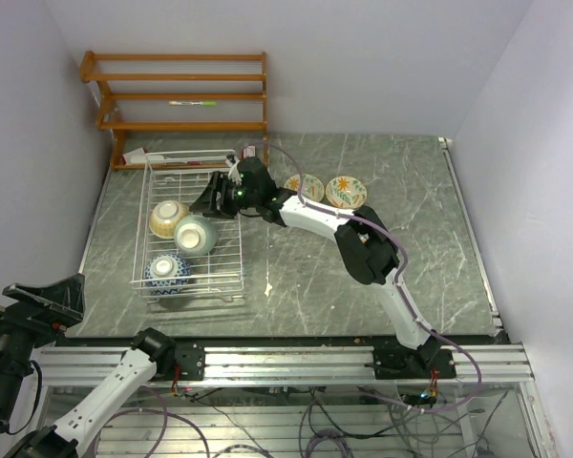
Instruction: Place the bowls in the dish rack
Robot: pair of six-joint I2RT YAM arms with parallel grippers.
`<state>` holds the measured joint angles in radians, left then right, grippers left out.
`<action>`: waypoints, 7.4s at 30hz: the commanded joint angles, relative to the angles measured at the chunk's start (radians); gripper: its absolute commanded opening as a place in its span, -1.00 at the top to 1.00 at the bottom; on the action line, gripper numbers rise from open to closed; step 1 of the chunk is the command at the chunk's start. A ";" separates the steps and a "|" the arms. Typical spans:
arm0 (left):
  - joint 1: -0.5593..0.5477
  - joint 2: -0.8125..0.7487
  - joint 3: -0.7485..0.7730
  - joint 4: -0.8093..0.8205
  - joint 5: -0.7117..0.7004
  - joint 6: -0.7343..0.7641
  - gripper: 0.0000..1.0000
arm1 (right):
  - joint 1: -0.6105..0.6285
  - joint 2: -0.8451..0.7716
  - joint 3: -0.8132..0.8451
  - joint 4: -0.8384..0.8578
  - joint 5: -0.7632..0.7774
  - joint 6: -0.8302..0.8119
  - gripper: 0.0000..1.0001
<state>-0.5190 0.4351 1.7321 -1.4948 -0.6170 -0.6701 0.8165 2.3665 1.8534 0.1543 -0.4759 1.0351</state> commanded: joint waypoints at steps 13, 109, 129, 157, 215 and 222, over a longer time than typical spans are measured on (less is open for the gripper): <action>-0.008 0.020 0.018 0.006 -0.011 0.007 -0.98 | 0.022 0.018 0.217 -0.325 0.154 -0.205 -0.22; -0.019 -0.015 -0.169 0.081 -0.029 -0.043 -0.98 | -0.112 -0.079 0.224 -0.927 0.886 -0.816 -0.40; -0.022 -0.010 -0.210 0.066 -0.071 -0.072 -0.98 | -0.162 -0.017 0.147 -0.751 0.724 -0.891 -0.09; -0.024 -0.009 -0.170 0.059 -0.054 -0.059 -0.98 | -0.180 -0.308 0.033 -0.589 0.501 -0.768 1.00; -0.029 -0.036 -0.134 0.051 -0.048 -0.049 -0.98 | -0.075 0.061 -0.086 0.395 -0.125 0.136 1.00; -0.030 -0.038 -0.125 0.039 -0.058 -0.047 -0.98 | -0.089 0.055 -0.114 0.250 -0.098 0.063 0.81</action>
<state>-0.5381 0.4122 1.6058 -1.4696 -0.6613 -0.7185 0.7372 2.4065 1.7878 0.5289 -0.5945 1.1618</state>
